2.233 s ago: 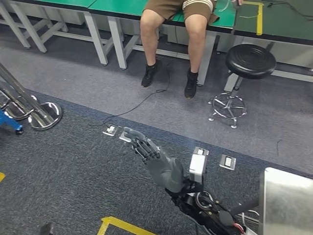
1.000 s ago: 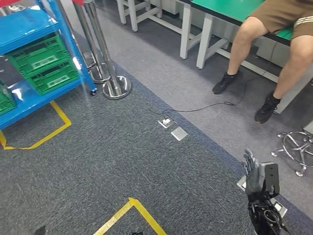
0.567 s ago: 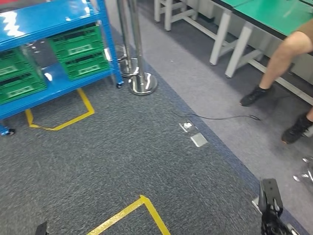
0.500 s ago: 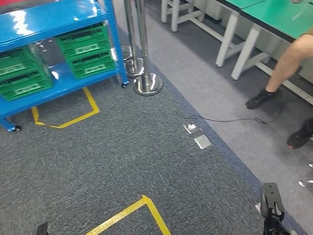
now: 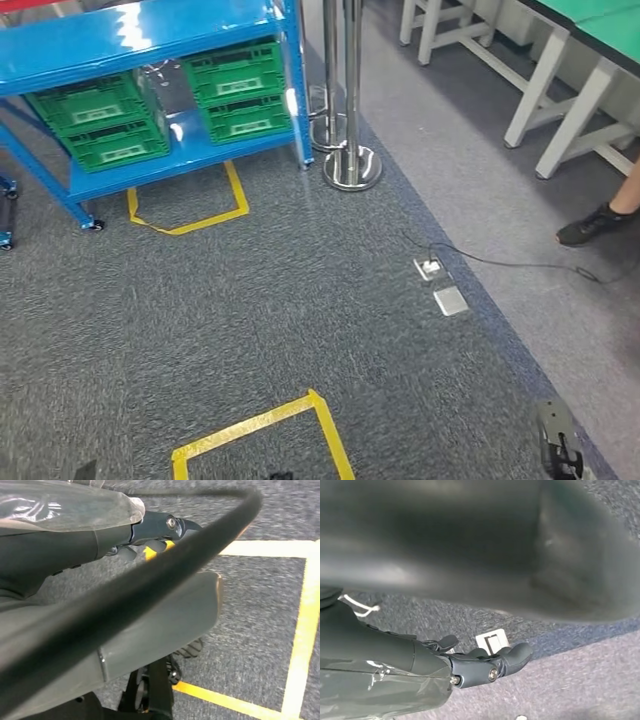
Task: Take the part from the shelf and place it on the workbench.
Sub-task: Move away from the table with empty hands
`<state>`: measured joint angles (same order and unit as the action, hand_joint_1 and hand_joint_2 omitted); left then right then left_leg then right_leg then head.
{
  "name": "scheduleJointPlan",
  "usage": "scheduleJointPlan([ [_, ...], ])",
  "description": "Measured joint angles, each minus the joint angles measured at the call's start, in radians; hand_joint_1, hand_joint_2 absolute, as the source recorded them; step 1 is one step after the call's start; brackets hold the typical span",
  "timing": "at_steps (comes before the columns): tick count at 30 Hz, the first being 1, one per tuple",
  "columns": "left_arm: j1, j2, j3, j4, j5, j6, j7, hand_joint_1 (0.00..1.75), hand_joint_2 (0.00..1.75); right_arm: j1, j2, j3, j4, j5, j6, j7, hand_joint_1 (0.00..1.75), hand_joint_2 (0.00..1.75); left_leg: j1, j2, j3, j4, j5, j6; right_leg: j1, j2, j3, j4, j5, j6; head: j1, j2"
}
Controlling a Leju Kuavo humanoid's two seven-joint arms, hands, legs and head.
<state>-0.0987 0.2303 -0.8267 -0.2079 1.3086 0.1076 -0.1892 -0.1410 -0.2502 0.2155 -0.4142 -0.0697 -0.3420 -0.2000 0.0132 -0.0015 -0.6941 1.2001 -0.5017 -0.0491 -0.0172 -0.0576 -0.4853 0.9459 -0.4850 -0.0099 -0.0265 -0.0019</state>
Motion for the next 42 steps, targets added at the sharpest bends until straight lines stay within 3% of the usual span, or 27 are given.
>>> scheduleJointPlan([
  [3,-0.002,0.001,0.000,0.000,0.000,0.000,0.000,0.00,0.00,-0.003,0.000,-0.001,0.020,0.006,-0.007,0.015,0.00,0.00,-0.013,0.062,0.108,-0.210,0.075,0.022,0.007,-0.036,0.009,0.000,-0.009,0.007,-0.009,0.000],
  [5,-0.004,0.002,0.000,0.000,0.000,0.000,0.000,0.00,0.00,-0.003,0.001,-0.001,0.033,0.007,-0.008,0.023,0.00,0.00,-0.022,0.077,0.128,-0.255,0.080,0.034,0.011,-0.058,0.015,-0.001,-0.016,0.016,-0.008,0.000],
  [6,-0.003,0.003,0.000,0.000,0.000,0.000,0.001,0.00,0.00,-0.004,0.001,-0.002,0.038,0.007,-0.009,0.026,0.00,0.00,-0.022,0.062,0.128,-0.257,0.082,0.039,0.012,-0.070,0.020,-0.003,-0.018,0.021,-0.006,0.000],
  [7,-0.001,0.002,0.000,0.000,0.000,0.000,0.001,0.00,0.00,-0.005,0.001,-0.003,0.042,0.007,-0.009,0.028,0.00,0.00,-0.020,0.051,0.130,-0.262,0.084,0.045,0.010,-0.066,0.022,-0.001,-0.023,0.027,-0.004,0.000],
  [9,0.000,0.002,0.000,0.000,0.000,0.000,0.001,0.00,0.00,-0.006,0.001,-0.005,0.049,0.007,-0.009,0.029,0.00,0.00,-0.013,0.029,0.136,-0.272,0.089,0.056,0.006,-0.015,0.005,0.047,-0.059,0.036,0.002,0.000],
  [11,-0.002,0.001,0.000,0.000,0.000,0.000,0.002,0.00,0.00,-0.002,0.001,-0.009,0.060,0.007,-0.010,0.033,0.00,0.00,-0.010,0.006,0.136,-0.274,0.092,0.063,0.004,0.043,-0.054,0.180,-0.129,0.042,0.014,0.000],
  [13,-0.002,0.000,0.000,0.000,0.000,0.000,0.002,0.00,0.00,0.004,0.001,-0.014,0.072,0.007,-0.010,0.040,0.00,0.00,-0.011,-0.023,0.136,-0.274,0.092,0.064,0.003,0.055,-0.110,0.298,-0.169,0.047,0.026,0.000],
  [14,-0.001,-0.001,0.000,0.000,0.000,0.000,0.002,0.00,0.00,0.007,0.001,-0.015,0.078,0.007,-0.010,0.042,0.00,0.00,-0.011,-0.038,0.137,-0.273,0.092,0.064,0.002,0.056,-0.116,0.304,-0.157,0.048,0.030,0.000],
  [15,0.000,-0.002,0.000,0.000,0.000,0.000,0.003,0.00,0.00,0.007,0.002,-0.017,0.082,0.007,-0.010,0.045,0.00,0.00,-0.010,-0.053,0.138,-0.271,0.092,0.063,-0.001,0.057,-0.103,0.270,-0.127,0.050,0.034,0.000],
  [17,0.000,-0.003,0.000,0.000,0.000,0.000,0.003,0.00,0.00,0.007,0.002,-0.018,0.091,0.007,-0.009,0.047,0.00,0.00,-0.008,-0.079,0.138,-0.265,0.088,0.057,-0.008,0.084,-0.049,0.137,-0.048,0.053,0.042,0.000],
  [18,-0.001,-0.003,0.000,0.000,0.000,0.000,0.003,0.00,0.00,0.007,0.002,-0.019,0.097,0.007,-0.009,0.047,0.00,0.00,-0.009,-0.090,0.133,-0.255,0.086,0.053,-0.014,0.117,-0.027,0.078,-0.026,0.052,0.046,0.000],
  [20,-0.004,-0.003,0.000,0.000,0.000,0.000,0.004,0.00,0.00,0.007,0.004,-0.020,0.107,0.008,-0.008,0.046,0.00,0.00,-0.009,-0.113,0.120,-0.244,0.086,0.041,-0.018,0.163,-0.011,0.031,-0.022,0.044,0.047,0.000],
  [21,-0.004,-0.002,0.000,0.000,-0.001,0.000,0.005,0.00,0.00,0.008,0.006,-0.021,0.111,0.008,-0.008,0.045,0.00,0.00,-0.008,-0.125,0.114,-0.241,0.087,0.033,-0.017,0.173,-0.010,0.026,-0.027,0.037,0.046,0.000],
  [22,-0.002,-0.002,0.000,0.000,-0.001,0.000,0.005,0.00,0.00,0.007,0.007,-0.022,0.112,0.009,-0.007,0.044,0.00,0.00,-0.006,-0.129,0.110,-0.241,0.087,0.027,-0.016,0.162,-0.006,0.026,-0.028,0.028,0.043,0.000],
  [24,0.000,-0.002,0.000,0.000,-0.002,0.000,0.006,0.00,0.00,0.006,0.010,-0.024,0.112,0.009,-0.007,0.040,0.00,0.00,-0.006,-0.090,0.093,-0.203,0.066,0.016,-0.016,0.144,0.005,0.020,-0.026,0.014,0.032,0.000],
  [26,-0.006,-0.003,0.000,0.000,-0.003,-0.001,0.006,0.00,0.00,0.007,0.011,-0.025,0.114,0.010,-0.007,0.037,0.00,0.00,-0.007,-0.029,0.031,-0.082,0.011,0.010,-0.012,0.124,0.011,0.018,-0.028,0.005,0.015,0.000],
  [28,-0.009,-0.004,0.000,0.000,-0.003,-0.002,0.006,0.00,0.00,0.010,0.012,-0.026,0.117,0.013,-0.006,0.035,0.00,0.00,-0.007,-0.009,-0.043,0.047,-0.028,0.008,-0.007,0.105,0.016,0.018,-0.036,0.002,0.006,0.000],
  [29,-0.008,-0.005,0.000,0.000,-0.003,-0.002,0.006,0.00,0.00,0.011,0.012,-0.026,0.118,0.014,-0.006,0.035,0.00,0.00,-0.007,-0.007,-0.059,0.067,-0.022,0.011,-0.005,0.097,0.021,0.018,-0.041,0.002,0.004,0.000],
  [30,-0.007,-0.006,0.000,0.000,-0.003,-0.003,0.006,0.00,0.00,0.011,0.013,-0.026,0.119,0.015,-0.006,0.034,0.00,0.00,-0.007,-0.006,-0.052,0.046,0.003,0.015,-0.004,0.090,0.028,0.018,-0.046,0.002,0.000,0.000],
  [32,-0.005,-0.004,0.000,0.000,-0.003,-0.003,0.006,0.00,0.00,0.009,0.014,-0.026,0.120,0.015,-0.006,0.034,0.00,0.00,-0.013,-0.006,0.010,-0.090,0.076,0.031,-0.002,0.081,0.042,0.016,-0.060,0.004,-0.005,0.000],
  [34,-0.006,-0.001,0.000,0.000,-0.004,-0.003,0.006,0.00,0.00,0.005,0.016,-0.026,0.120,0.017,-0.006,0.032,0.00,0.00,-0.023,-0.004,0.066,-0.203,0.103,0.046,-0.001,0.074,0.051,0.006,-0.074,0.011,-0.007,0.000],
  [38,-0.003,0.001,0.000,0.000,-0.006,-0.003,0.006,0.00,0.00,0.004,0.022,-0.025,0.120,0.020,0.002,0.028,0.00,0.00,-0.027,-0.003,0.120,-0.255,0.079,0.068,-0.001,0.068,0.098,0.003,-0.073,0.032,-0.003,0.000],
  [39,-0.001,0.001,0.000,0.000,-0.006,-0.003,0.007,0.00,0.00,0.003,0.023,-0.025,0.120,0.020,0.003,0.027,0.00,0.00,-0.027,-0.003,0.141,-0.264,0.073,0.074,-0.001,0.067,0.090,0.028,-0.078,0.034,0.000,0.000],
  [40,0.000,0.001,0.000,0.000,-0.006,-0.003,0.007,0.00,0.00,0.002,0.023,-0.025,0.120,0.021,0.003,0.027,0.00,0.00,-0.027,-0.003,0.162,-0.271,0.066,0.078,-0.002,0.066,0.065,0.078,-0.088,0.036,0.005,-0.001],
  [42,0.000,0.002,0.000,0.000,-0.006,-0.003,0.007,0.00,0.00,0.001,0.024,-0.025,0.120,0.021,0.004,0.026,0.00,0.00,-0.029,-0.002,0.191,-0.275,0.046,0.084,-0.002,0.065,-0.021,0.208,-0.127,0.038,0.014,-0.001],
])
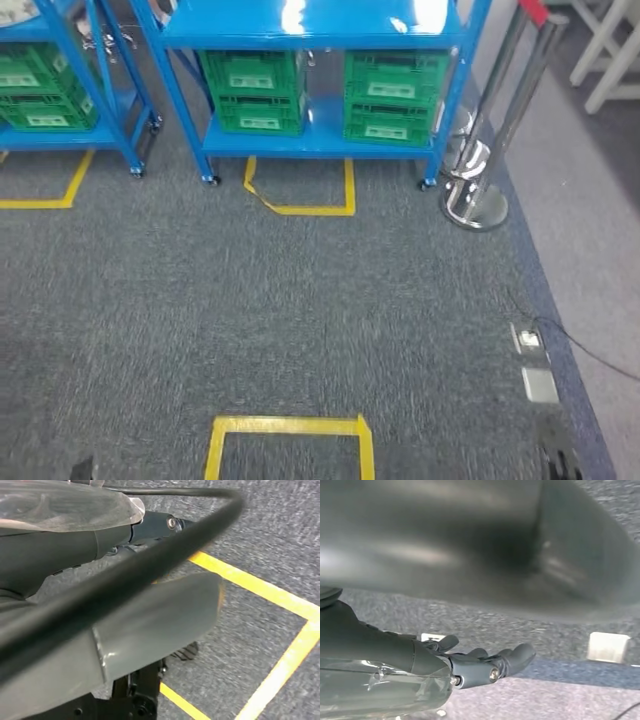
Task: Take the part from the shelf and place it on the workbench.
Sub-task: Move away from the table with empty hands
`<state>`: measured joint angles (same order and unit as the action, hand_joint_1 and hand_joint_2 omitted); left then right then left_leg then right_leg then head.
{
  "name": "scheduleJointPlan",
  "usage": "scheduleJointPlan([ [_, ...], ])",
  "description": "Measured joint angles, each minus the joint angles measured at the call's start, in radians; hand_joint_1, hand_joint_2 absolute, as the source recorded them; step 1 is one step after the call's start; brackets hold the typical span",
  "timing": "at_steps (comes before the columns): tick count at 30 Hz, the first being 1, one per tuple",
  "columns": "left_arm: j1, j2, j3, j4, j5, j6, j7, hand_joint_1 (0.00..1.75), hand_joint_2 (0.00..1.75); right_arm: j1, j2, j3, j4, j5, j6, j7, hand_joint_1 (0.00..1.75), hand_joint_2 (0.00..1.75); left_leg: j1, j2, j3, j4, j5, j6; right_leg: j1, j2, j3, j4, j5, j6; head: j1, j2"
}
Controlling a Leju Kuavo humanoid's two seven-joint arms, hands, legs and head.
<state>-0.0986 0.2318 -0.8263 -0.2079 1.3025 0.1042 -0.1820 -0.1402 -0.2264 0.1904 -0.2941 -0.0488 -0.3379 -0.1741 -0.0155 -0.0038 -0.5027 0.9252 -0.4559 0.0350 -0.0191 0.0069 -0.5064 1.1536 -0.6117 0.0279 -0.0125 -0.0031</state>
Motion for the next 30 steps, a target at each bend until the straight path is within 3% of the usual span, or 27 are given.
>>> scheduleJointPlan([
  [2,0.002,0.000,0.000,0.000,0.000,0.000,0.000,0.00,0.00,0.006,0.001,0.000,0.001,0.000,0.001,0.000,0.00,0.00,-0.001,-0.002,0.031,0.000,-0.026,0.001,0.000,0.000,-0.081,0.069,-0.050,0.003,0.007,0.000],
  [3,0.005,0.000,0.000,0.000,0.000,-0.001,0.000,0.00,0.00,0.010,0.002,0.000,0.002,0.000,0.001,-0.001,0.00,0.00,-0.002,-0.004,0.050,0.000,-0.040,0.000,0.000,0.000,-0.102,0.059,-0.056,0.003,0.011,0.000],
  [4,0.007,0.000,0.000,0.000,0.000,-0.001,0.000,0.00,0.00,0.012,0.003,0.000,0.002,0.000,0.001,-0.001,0.00,0.00,-0.002,-0.004,0.071,0.000,-0.056,-0.001,-0.001,-0.001,-0.112,0.020,-0.033,0.001,0.016,0.000],
  [6,0.008,-0.001,0.000,0.000,0.000,-0.001,0.000,0.00,0.00,0.014,0.003,0.000,0.005,0.000,0.002,-0.002,0.00,0.00,-0.002,-0.004,0.109,0.001,-0.089,-0.006,0.002,-0.002,-0.115,-0.083,0.095,-0.006,0.023,0.000],
  [7,0.005,0.000,0.000,0.000,0.000,-0.001,0.000,0.00,0.00,0.015,0.003,0.000,0.007,0.000,0.003,-0.002,0.00,0.00,-0.001,-0.004,0.121,0.000,-0.102,-0.010,0.006,-0.003,-0.110,-0.119,0.149,-0.011,0.024,0.000],
  [8,0.002,0.000,0.000,0.000,0.000,-0.001,0.000,0.00,0.00,0.015,0.004,0.000,0.009,0.000,0.003,-0.002,0.00,0.00,0.001,-0.004,0.128,-0.002,-0.112,-0.015,0.011,-0.002,-0.105,-0.137,0.184,-0.016,0.024,0.000],
  [10,-0.003,-0.001,0.000,0.000,-0.001,-0.002,0.002,0.00,0.00,0.011,0.004,0.000,0.009,0.000,0.004,-0.003,0.00,0.00,0.004,-0.005,0.129,0.009,-0.109,-0.028,0.018,0.001,-0.087,-0.148,0.180,-0.028,0.022,0.000],
  [12,-0.004,-0.003,0.000,0.000,-0.001,-0.002,0.003,0.00,0.00,0.008,0.002,0.000,0.009,0.000,0.002,-0.005,0.00,0.00,0.007,-0.004,0.093,0.087,-0.084,-0.040,0.015,0.004,-0.060,-0.168,0.172,-0.040,0.021,0.000],
  [14,-0.006,-0.004,0.000,0.000,-0.001,-0.003,0.003,0.00,0.00,0.006,0.002,-0.001,0.009,0.000,0.002,-0.006,0.00,0.00,0.012,-0.003,0.001,0.224,-0.082,-0.052,0.010,0.005,-0.024,-0.191,0.159,-0.048,0.014,0.000],
  [16,-0.004,-0.003,0.000,0.000,-0.001,-0.004,0.003,0.00,0.00,0.006,0.003,0.000,0.009,0.000,0.003,-0.007,0.00,0.00,0.018,-0.003,-0.102,0.325,-0.137,-0.062,0.005,0.006,0.012,-0.205,0.139,-0.048,0.007,0.000],
  [18,0.000,-0.003,0.000,0.000,-0.001,-0.004,0.003,0.00,0.00,0.006,0.005,0.000,0.009,0.002,0.004,-0.009,0.00,0.00,0.025,-0.002,-0.164,0.322,-0.183,-0.067,-0.003,0.009,0.050,-0.211,0.112,-0.042,0.000,0.000],
  [19,0.001,-0.002,0.000,0.000,-0.001,-0.004,0.003,0.00,0.00,0.006,0.005,0.000,0.009,0.003,0.004,-0.010,0.00,0.00,0.029,-0.002,-0.175,0.281,-0.172,-0.070,-0.008,0.011,0.069,-0.211,0.096,-0.038,-0.005,0.000],
  [20,0.002,-0.002,0.000,0.000,-0.001,-0.004,0.003,0.00,0.00,0.006,0.005,0.000,0.009,0.004,0.004,-0.011,0.00,0.00,0.032,-0.001,-0.175,0.223,-0.127,-0.073,-0.012,0.011,0.086,-0.212,0.080,-0.033,-0.010,0.000],
  [22,0.004,-0.001,0.000,0.000,-0.001,-0.004,0.003,0.00,0.00,0.004,0.005,0.000,0.009,0.006,0.004,-0.012,0.00,0.00,0.037,0.009,-0.163,0.109,-0.007,-0.078,-0.015,0.012,0.116,-0.214,0.046,-0.021,-0.023,0.000],
  [23,0.004,-0.001,0.000,0.000,-0.001,-0.004,0.003,0.00,0.00,0.003,0.005,0.000,0.009,0.007,0.004,-0.012,0.00,0.00,0.037,0.014,-0.155,0.077,0.029,-0.076,-0.015,0.012,0.132,-0.222,0.029,-0.014,-0.028,0.000],
  [24,0.004,-0.002,0.000,0.000,-0.001,-0.004,0.004,0.00,0.00,0.002,0.006,0.000,0.009,0.009,0.004,-0.012,0.00,0.00,0.036,0.016,-0.147,0.060,0.041,-0.071,-0.013,0.012,0.155,-0.227,0.023,-0.005,-0.031,0.000],
  [25,0.002,-0.002,0.000,0.000,-0.001,-0.004,0.004,0.00,0.00,0.000,0.006,0.000,0.009,0.010,0.005,-0.012,0.00,0.00,0.035,0.016,-0.133,0.056,0.031,-0.064,-0.012,0.012,0.173,-0.230,0.025,0.002,-0.030,0.000],
  [27,0.003,-0.002,0.000,0.000,0.000,-0.003,0.004,0.00,0.00,-0.004,0.007,0.000,0.009,0.013,0.005,-0.011,0.00,0.00,0.035,0.011,-0.101,0.040,0.036,-0.045,-0.012,0.007,0.183,-0.197,0.038,0.012,-0.018,0.000],
  [28,0.003,-0.002,0.000,0.000,0.000,-0.003,0.004,0.00,0.00,-0.006,0.007,0.000,0.009,0.014,0.005,-0.011,0.00,0.00,0.034,0.012,-0.084,0.036,0.038,-0.036,-0.013,0.004,0.161,-0.152,0.033,0.012,-0.010,0.000],
  [30,0.004,-0.001,0.000,0.000,0.000,-0.003,0.004,0.00,0.00,-0.006,0.008,0.001,0.009,0.015,0.006,-0.009,0.00,0.00,0.028,0.013,-0.059,0.032,0.029,-0.020,-0.010,0.000,0.082,-0.019,-0.019,0.009,0.006,0.000],
])
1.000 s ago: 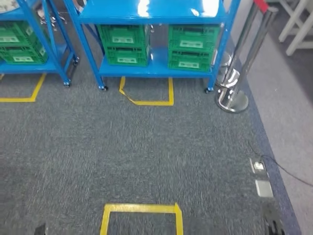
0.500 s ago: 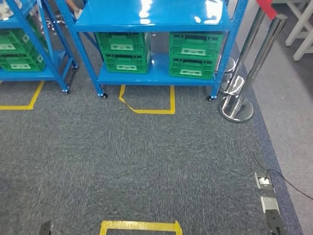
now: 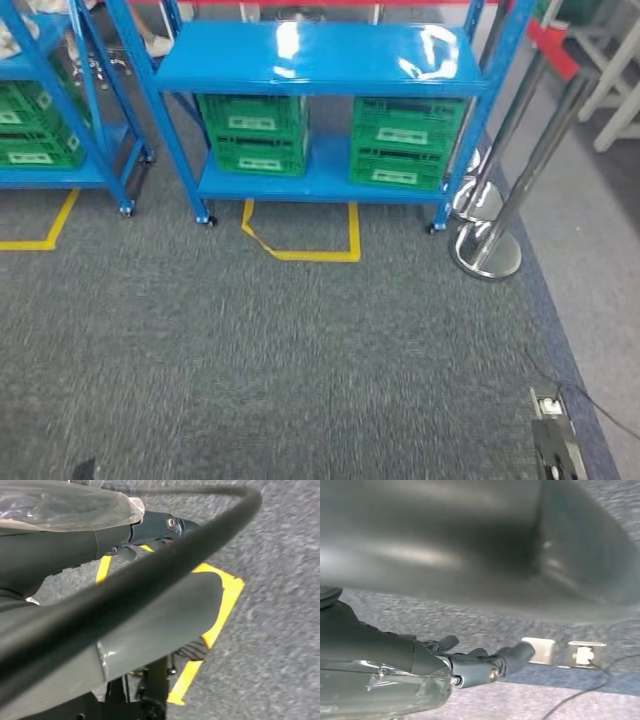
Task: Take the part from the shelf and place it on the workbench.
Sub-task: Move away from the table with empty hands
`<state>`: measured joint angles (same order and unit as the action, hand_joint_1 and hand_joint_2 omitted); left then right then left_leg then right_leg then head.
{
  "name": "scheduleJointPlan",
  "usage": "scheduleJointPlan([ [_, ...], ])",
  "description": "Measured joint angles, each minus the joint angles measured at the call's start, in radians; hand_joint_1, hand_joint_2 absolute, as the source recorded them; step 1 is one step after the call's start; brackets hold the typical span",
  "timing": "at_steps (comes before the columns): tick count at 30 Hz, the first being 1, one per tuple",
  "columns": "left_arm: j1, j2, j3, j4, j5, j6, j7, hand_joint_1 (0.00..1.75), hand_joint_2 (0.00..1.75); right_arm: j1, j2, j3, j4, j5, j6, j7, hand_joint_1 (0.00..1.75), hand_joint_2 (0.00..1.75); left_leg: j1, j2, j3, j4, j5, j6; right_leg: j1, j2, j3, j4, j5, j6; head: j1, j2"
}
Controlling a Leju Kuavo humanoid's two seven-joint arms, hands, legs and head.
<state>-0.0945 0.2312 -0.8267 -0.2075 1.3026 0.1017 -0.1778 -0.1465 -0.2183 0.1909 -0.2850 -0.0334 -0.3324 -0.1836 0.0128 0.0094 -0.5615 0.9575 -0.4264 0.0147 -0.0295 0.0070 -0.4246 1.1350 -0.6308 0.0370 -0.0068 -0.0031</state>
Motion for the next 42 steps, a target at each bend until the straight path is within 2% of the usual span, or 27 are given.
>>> scheduleJointPlan([
  [2,0.001,0.001,0.000,0.000,0.000,0.000,0.000,0.00,0.00,0.003,0.000,0.000,0.000,0.001,0.000,0.001,0.00,0.00,-0.008,-0.001,0.020,-0.002,-0.018,0.007,0.005,-0.001,-0.084,0.093,-0.078,-0.003,0.011,0.000],
  [3,0.002,0.001,0.000,0.000,0.000,0.000,0.000,0.00,0.00,0.004,0.001,0.000,0.000,0.001,0.000,0.001,0.00,0.00,-0.011,-0.003,0.031,-0.002,-0.027,0.009,0.008,-0.001,-0.107,0.093,-0.096,-0.006,0.016,0.000],
  [4,0.003,0.000,0.000,0.000,0.000,0.000,0.000,0.00,0.00,0.006,0.001,0.000,0.000,0.001,-0.001,0.001,0.00,0.00,-0.015,-0.003,0.042,-0.002,-0.037,0.010,0.011,-0.001,-0.116,0.063,-0.087,-0.009,0.021,0.000],
  [5,0.003,0.000,0.000,0.000,0.000,0.000,0.000,0.00,0.00,0.006,0.001,0.000,0.000,0.001,-0.001,0.001,0.00,0.00,-0.018,-0.004,0.055,-0.002,-0.046,0.010,0.015,-0.001,-0.112,0.008,-0.046,-0.016,0.026,0.000],
  [6,0.004,-0.001,0.000,0.000,0.000,0.000,0.000,0.00,0.00,0.007,0.001,0.000,0.000,0.001,-0.001,0.000,0.00,0.00,-0.020,-0.004,0.068,-0.002,-0.055,0.009,0.020,-0.002,-0.103,-0.052,0.018,-0.025,0.032,0.000],
  [8,0.001,-0.001,0.000,0.000,0.001,0.000,0.000,0.00,0.00,0.008,0.001,0.000,0.001,0.002,-0.001,0.001,0.00,0.00,-0.024,-0.007,0.086,-0.001,-0.073,0.003,0.031,-0.003,-0.087,-0.133,0.098,-0.040,0.036,0.000],
  [9,0.000,-0.001,0.000,0.000,0.002,0.000,0.001,0.00,0.00,0.009,0.001,0.000,0.001,0.003,-0.001,0.001,0.00,0.00,-0.024,-0.009,0.093,0.000,-0.080,-0.002,0.034,-0.003,-0.083,-0.146,0.113,-0.045,0.036,0.000],
  [12,-0.002,-0.002,0.000,0.000,0.006,0.004,0.003,0.00,0.00,0.004,0.001,0.000,0.001,0.009,-0.001,0.004,0.00,0.00,-0.023,-0.011,0.089,0.049,-0.078,-0.019,0.031,0.001,-0.049,-0.167,0.113,-0.058,0.034,0.000],
  [13,-0.003,-0.002,0.001,0.000,0.007,0.006,0.003,0.00,0.00,0.001,0.001,0.000,0.000,0.011,-0.001,0.005,0.00,0.00,-0.022,-0.012,0.068,0.092,-0.078,-0.024,0.028,0.002,-0.032,-0.174,0.111,-0.063,0.030,0.000],
  [15,-0.007,-0.003,0.001,0.000,0.007,0.006,0.004,0.00,0.00,-0.004,0.002,0.000,0.000,0.014,0.002,0.009,0.00,0.00,-0.018,-0.013,-0.008,0.205,-0.101,-0.032,0.026,0.003,-0.004,-0.188,0.102,-0.070,0.020,0.000],
  [17,-0.006,-0.003,0.001,0.000,0.007,0.007,0.004,0.00,0.00,-0.004,0.003,0.000,0.000,0.015,0.003,0.011,0.00,0.00,-0.013,-0.012,-0.101,0.295,-0.153,-0.041,0.025,0.005,0.022,-0.199,0.085,-0.070,0.013,0.000],
  [19,0.000,-0.003,0.001,0.000,0.008,0.007,0.004,0.00,0.00,-0.004,0.004,0.000,0.000,0.015,0.005,0.011,0.00,0.00,-0.009,-0.012,-0.156,0.284,-0.188,-0.047,0.020,0.011,0.061,-0.210,0.058,-0.066,0.006,0.000],
  [20,0.002,-0.002,0.001,0.000,0.008,0.008,0.004,0.00,0.00,-0.004,0.005,0.000,0.000,0.016,0.005,0.011,0.00,0.00,-0.008,-0.012,-0.167,0.238,-0.171,-0.048,0.017,0.013,0.085,-0.215,0.042,-0.063,0.002,0.000],
  [23,0.007,0.000,0.001,0.000,0.008,0.009,0.004,0.00,0.00,-0.007,0.006,0.000,0.001,0.018,0.008,0.011,0.00,0.00,-0.013,-0.006,-0.174,0.078,0.034,-0.039,0.013,0.015,0.135,-0.233,-0.009,-0.048,-0.010,0.000],
  [24,0.007,0.000,0.001,0.000,0.009,0.009,0.005,0.00,0.00,-0.009,0.006,0.000,0.000,0.019,0.008,0.011,0.00,0.00,-0.017,-0.005,-0.173,0.055,0.080,-0.032,0.013,0.015,0.148,-0.246,-0.017,-0.042,-0.013,0.000],
  [25,0.006,0.000,0.001,0.000,0.009,0.009,0.005,0.00,0.00,-0.011,0.007,0.000,0.000,0.020,0.009,0.011,0.00,0.00,-0.020,-0.005,-0.168,0.049,0.084,-0.023,0.013,0.015,0.163,-0.256,-0.014,-0.036,-0.013,0.000],
  [27,0.005,0.002,0.001,0.000,0.009,0.010,0.006,0.00,0.00,-0.015,0.009,0.000,-0.003,0.022,0.010,0.011,0.00,0.00,-0.020,-0.006,-0.134,0.031,0.059,-0.005,0.012,0.013,0.167,-0.228,0.017,-0.026,-0.010,0.000],
  [29,0.008,0.004,0.003,0.000,0.009,0.012,0.005,0.00,0.00,-0.018,0.010,0.001,-0.003,0.024,0.011,0.012,0.00,0.00,-0.018,-0.006,-0.079,0.008,0.034,0.008,0.011,0.007,0.099,-0.093,0.045,-0.023,-0.002,0.000],
  [30,0.008,0.004,0.004,0.000,0.010,0.013,0.005,0.00,0.00,-0.017,0.010,0.001,-0.002,0.024,0.011,0.013,0.00,0.00,-0.018,-0.006,-0.048,-0.003,0.019,0.012,0.012,0.004,0.042,-0.012,0.034,-0.023,0.003,0.000],
  [32,0.008,0.005,0.006,0.000,0.010,0.014,0.005,0.00,0.00,-0.014,0.011,0.001,-0.001,0.024,0.012,0.016,0.00,0.00,-0.018,-0.010,0.013,-0.022,-0.014,0.016,0.013,0.002,-0.069,0.093,-0.048,-0.019,0.010,0.000],
  [34,0.009,0.005,0.006,0.001,0.010,0.014,0.005,0.00,0.00,-0.010,0.011,0.001,0.000,0.024,0.012,0.018,0.00,0.00,-0.018,-0.014,0.075,-0.032,-0.051,0.015,0.012,0.002,-0.147,0.091,-0.136,-0.017,0.016,0.000],
  [35,0.008,0.004,0.006,0.000,0.010,0.014,0.005,0.00,0.00,-0.008,0.011,0.001,0.000,0.024,0.012,0.018,0.00,0.00,-0.017,-0.016,0.105,-0.035,-0.072,0.014,0.011,0.001,-0.176,0.058,-0.136,-0.017,0.021,0.000],
  [36,0.008,0.004,0.006,0.000,0.010,0.014,0.005,0.00,0.00,-0.007,0.011,0.001,0.000,0.024,0.012,0.018,0.00,0.00,-0.016,-0.017,0.133,-0.036,-0.093,0.013,0.011,0.001,-0.199,0.011,-0.083,-0.018,0.027,0.000],
  [38,0.006,0.004,0.007,0.001,0.010,0.014,0.005,0.00,0.00,-0.002,0.011,0.001,0.003,0.024,0.012,0.018,0.00,0.00,-0.016,-0.020,0.176,-0.033,-0.133,0.005,0.015,-0.002,-0.226,-0.079,0.112,-0.024,0.036,0.000],
  [39,0.004,0.004,0.007,0.001,0.010,0.014,0.005,0.00,0.00,0.001,0.011,0.002,0.004,0.023,0.012,0.019,0.00,0.00,-0.016,-0.023,0.188,-0.031,-0.147,0.000,0.018,-0.003,-0.226,-0.103,0.190,-0.029,0.037,0.000],
  [40,0.001,0.004,0.007,0.001,0.010,0.014,0.005,0.00,0.00,0.000,0.012,0.002,0.005,0.023,0.012,0.019,0.00,0.00,-0.015,-0.025,0.193,-0.027,-0.154,-0.007,0.024,-0.003,-0.222,-0.112,0.227,-0.035,0.035,0.000],
  [42,-0.003,0.003,0.008,0.001,0.009,0.014,0.004,0.00,0.00,-0.012,0.010,0.001,0.005,0.022,0.011,0.018,0.00,0.00,-0.009,-0.027,0.167,0.017,-0.138,-0.021,0.029,0.000,-0.206,-0.119,0.227,-0.047,0.032,0.000],
])
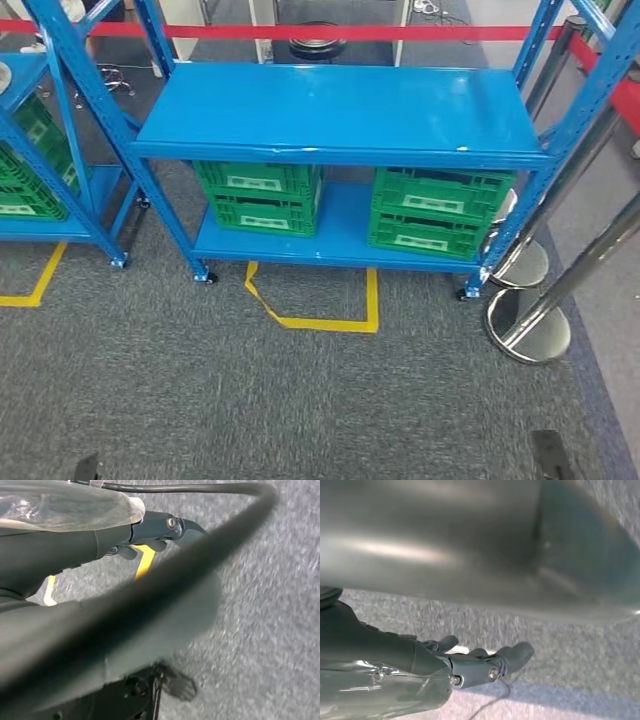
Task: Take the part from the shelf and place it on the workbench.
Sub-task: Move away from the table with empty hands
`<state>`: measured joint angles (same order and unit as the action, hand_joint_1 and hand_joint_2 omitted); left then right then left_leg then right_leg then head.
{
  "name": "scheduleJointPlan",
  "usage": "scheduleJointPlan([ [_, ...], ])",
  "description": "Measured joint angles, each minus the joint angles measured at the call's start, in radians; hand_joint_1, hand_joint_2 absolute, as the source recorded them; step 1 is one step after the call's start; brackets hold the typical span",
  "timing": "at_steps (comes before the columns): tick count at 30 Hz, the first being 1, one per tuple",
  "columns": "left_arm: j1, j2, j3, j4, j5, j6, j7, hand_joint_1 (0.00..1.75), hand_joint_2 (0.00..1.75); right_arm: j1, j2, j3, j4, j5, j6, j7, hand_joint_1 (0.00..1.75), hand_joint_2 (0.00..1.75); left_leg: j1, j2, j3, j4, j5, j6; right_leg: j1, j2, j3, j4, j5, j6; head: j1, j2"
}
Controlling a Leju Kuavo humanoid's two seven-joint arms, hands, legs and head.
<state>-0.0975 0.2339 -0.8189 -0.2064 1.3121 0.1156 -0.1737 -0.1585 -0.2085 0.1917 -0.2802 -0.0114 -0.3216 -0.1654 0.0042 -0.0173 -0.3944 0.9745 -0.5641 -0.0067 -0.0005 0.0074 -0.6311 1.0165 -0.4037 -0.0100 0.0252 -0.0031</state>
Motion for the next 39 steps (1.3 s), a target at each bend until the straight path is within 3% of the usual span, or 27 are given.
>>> scheduleJointPlan([
  [2,-0.003,-0.004,0.000,0.000,0.000,0.000,-0.001,0.00,0.00,-0.009,-0.002,-0.001,0.000,0.000,-0.001,-0.001,0.00,0.00,0.004,0.003,-0.081,0.123,0.030,-0.010,-0.001,0.002,0.015,-0.019,-0.006,-0.011,-0.008,0.000],
  [3,-0.004,-0.005,0.000,0.000,0.000,0.000,-0.001,0.00,0.00,-0.011,-0.002,-0.001,0.000,0.000,-0.001,-0.001,0.00,0.00,0.005,0.005,-0.131,0.191,0.025,-0.014,-0.001,0.001,0.026,-0.028,-0.010,-0.016,-0.013,0.000],
  [5,-0.001,-0.006,0.000,0.000,0.000,0.000,-0.002,0.00,0.00,-0.010,-0.001,-0.001,0.001,0.001,0.000,-0.001,0.00,0.00,0.006,0.007,-0.212,0.276,-0.035,-0.019,-0.001,0.002,0.051,-0.040,-0.024,-0.023,-0.021,0.000],
  [7,0.002,-0.006,0.001,0.000,0.000,0.001,-0.002,0.00,0.00,-0.009,0.002,-0.001,0.001,0.002,0.003,-0.001,0.00,0.00,0.005,0.007,-0.249,0.264,-0.080,-0.020,-0.002,0.006,0.076,-0.042,-0.042,-0.024,-0.030,0.000],
  [8,0.002,-0.006,0.002,0.000,0.000,0.001,-0.002,0.00,0.00,-0.009,0.004,-0.001,0.001,0.002,0.003,-0.001,0.00,0.00,0.005,0.007,-0.249,0.220,-0.064,-0.017,-0.002,0.008,0.089,-0.042,-0.051,-0.023,-0.037,0.000],
  [10,0.002,-0.004,0.003,0.000,0.000,0.002,-0.002,0.00,0.00,-0.010,0.005,-0.001,0.001,0.003,0.004,0.000,0.00,0.00,0.002,0.007,-0.225,0.091,0.039,-0.008,-0.001,0.009,0.111,-0.042,-0.069,-0.019,-0.047,0.000],
  [11,0.002,-0.003,0.003,0.000,0.000,0.002,-0.002,0.00,0.00,-0.010,0.005,-0.001,0.001,0.004,0.004,0.000,0.00,0.00,0.000,0.008,-0.213,0.041,0.076,-0.003,0.000,0.011,0.118,-0.042,-0.076,-0.016,-0.050,0.000],
  [13,0.002,-0.003,0.003,0.000,0.000,0.003,-0.002,0.00,0.00,-0.011,0.006,0.000,0.001,0.004,0.007,0.002,0.00,0.00,-0.005,0.008,-0.204,0.002,0.111,0.006,0.002,0.014,0.122,-0.041,-0.087,-0.006,-0.051,0.000],
  [17,0.002,-0.003,0.005,0.000,0.001,0.003,-0.002,0.00,0.00,-0.011,0.006,0.000,0.001,0.005,0.012,0.009,0.00,0.00,-0.004,0.009,-0.199,-0.004,0.136,-0.008,0.006,0.015,0.126,-0.038,-0.100,-0.027,-0.042,0.000],
  [18,0.001,-0.003,0.006,0.000,0.000,0.003,-0.002,0.00,0.00,-0.011,0.006,0.000,0.002,0.005,0.014,0.010,0.00,0.00,-0.005,0.009,-0.198,-0.004,0.135,-0.005,0.005,0.016,0.127,-0.040,-0.100,-0.027,-0.040,0.000],
  [23,0.001,-0.003,0.007,0.000,0.000,0.002,-0.002,0.00,0.00,-0.010,0.006,0.000,0.002,0.004,0.033,0.015,0.00,0.00,-0.008,0.008,-0.191,-0.004,0.124,0.008,0.003,0.015,0.140,-0.053,-0.106,-0.013,-0.029,0.000],
  [28,0.000,-0.003,0.007,0.000,-0.004,0.001,-0.002,0.00,0.00,-0.010,0.006,0.000,0.004,-0.005,0.073,0.020,0.00,0.00,-0.008,0.009,-0.184,-0.004,0.120,0.011,0.003,0.015,0.148,-0.058,-0.109,-0.003,-0.024,0.000],
  [30,0.000,-0.003,0.007,0.000,-0.006,0.001,-0.002,0.00,0.87,-0.009,0.006,-0.001,0.005,-0.012,0.093,0.021,0.00,0.00,-0.008,0.009,-0.184,-0.004,0.120,0.011,0.003,0.015,0.148,-0.059,-0.109,-0.001,-0.024,0.000],
  [32,0.000,-0.003,0.007,0.000,-0.006,0.000,-0.002,0.00,1.75,-0.008,0.006,-0.001,0.006,-0.016,0.105,0.020,0.00,0.87,-0.007,0.009,-0.183,-0.005,0.120,0.011,0.002,0.015,0.148,-0.059,-0.109,0.000,-0.025,0.000],
  [34,0.000,-0.003,0.007,0.000,-0.008,-0.002,-0.002,0.00,1.75,-0.006,0.006,-0.001,0.008,-0.023,0.125,0.019,0.00,1.75,-0.007,0.009,-0.182,-0.005,0.120,0.011,0.002,0.015,0.149,-0.059,-0.109,0.000,-0.025,0.000],
  [35,0.000,-0.003,0.007,0.000,-0.009,-0.004,-0.002,0.00,1.75,-0.005,0.006,-0.001,0.008,-0.026,0.138,0.017,0.00,1.75,-0.006,0.009,-0.182,-0.005,0.120,0.011,0.002,0.015,0.149,-0.059,-0.109,0.000,-0.025,0.000],
  [36,0.000,-0.003,0.007,0.000,-0.010,-0.006,-0.002,0.00,1.75,-0.004,0.006,-0.001,0.009,-0.031,0.153,0.015,0.00,1.31,-0.006,0.009,-0.182,-0.006,0.120,0.011,0.002,0.015,0.149,-0.059,-0.109,0.000,-0.025,0.000],
  [39,-0.001,-0.004,0.007,0.000,-0.010,-0.003,0.000,0.00,1.75,-0.001,0.007,-0.002,0.011,-0.047,0.186,0.006,0.00,1.31,-0.006,0.009,-0.180,-0.007,0.120,0.011,0.002,0.015,0.150,-0.059,-0.109,0.000,-0.026,0.000],
])
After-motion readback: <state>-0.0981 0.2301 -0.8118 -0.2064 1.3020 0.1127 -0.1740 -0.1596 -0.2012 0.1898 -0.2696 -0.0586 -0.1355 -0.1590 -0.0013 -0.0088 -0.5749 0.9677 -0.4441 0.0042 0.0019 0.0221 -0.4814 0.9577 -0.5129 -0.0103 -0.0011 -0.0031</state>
